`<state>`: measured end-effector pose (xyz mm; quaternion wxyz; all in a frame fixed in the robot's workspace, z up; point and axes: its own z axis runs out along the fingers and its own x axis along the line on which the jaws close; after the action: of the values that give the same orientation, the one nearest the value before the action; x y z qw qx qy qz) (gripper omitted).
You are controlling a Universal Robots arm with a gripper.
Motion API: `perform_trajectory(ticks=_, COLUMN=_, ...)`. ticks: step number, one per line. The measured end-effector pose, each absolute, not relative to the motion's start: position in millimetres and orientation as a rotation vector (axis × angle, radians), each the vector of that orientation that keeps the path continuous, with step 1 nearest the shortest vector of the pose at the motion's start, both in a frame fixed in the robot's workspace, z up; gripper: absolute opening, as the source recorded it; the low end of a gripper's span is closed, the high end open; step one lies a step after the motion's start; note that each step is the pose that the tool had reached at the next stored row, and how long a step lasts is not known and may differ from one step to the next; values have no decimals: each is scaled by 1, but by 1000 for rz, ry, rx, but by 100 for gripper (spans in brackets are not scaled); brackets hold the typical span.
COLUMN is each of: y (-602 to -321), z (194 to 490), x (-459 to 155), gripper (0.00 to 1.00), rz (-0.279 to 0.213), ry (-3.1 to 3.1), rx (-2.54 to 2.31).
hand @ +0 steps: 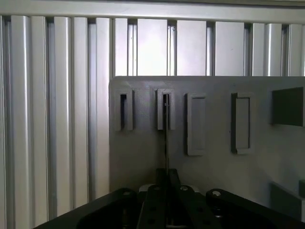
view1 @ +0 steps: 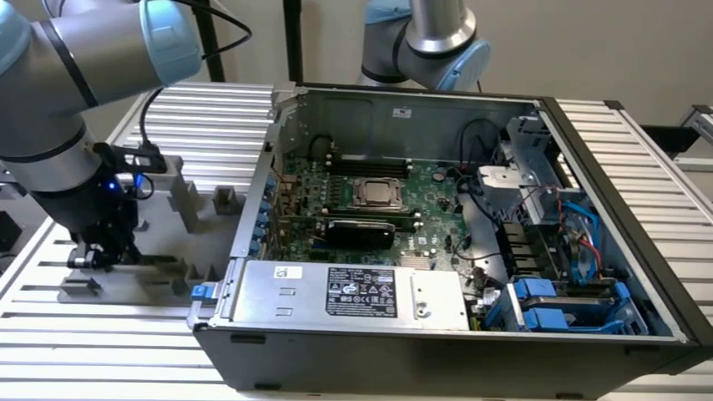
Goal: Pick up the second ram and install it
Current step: 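Pick up the second ram and move it above second insertion slot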
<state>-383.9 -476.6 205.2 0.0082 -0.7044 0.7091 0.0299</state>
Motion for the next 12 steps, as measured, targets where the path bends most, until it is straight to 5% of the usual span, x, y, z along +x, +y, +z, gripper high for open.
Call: perform_trajectory(ticks=12, y=-476, z=236, x=-384, gripper=0, rz=93, ry=2216, rx=-2202)
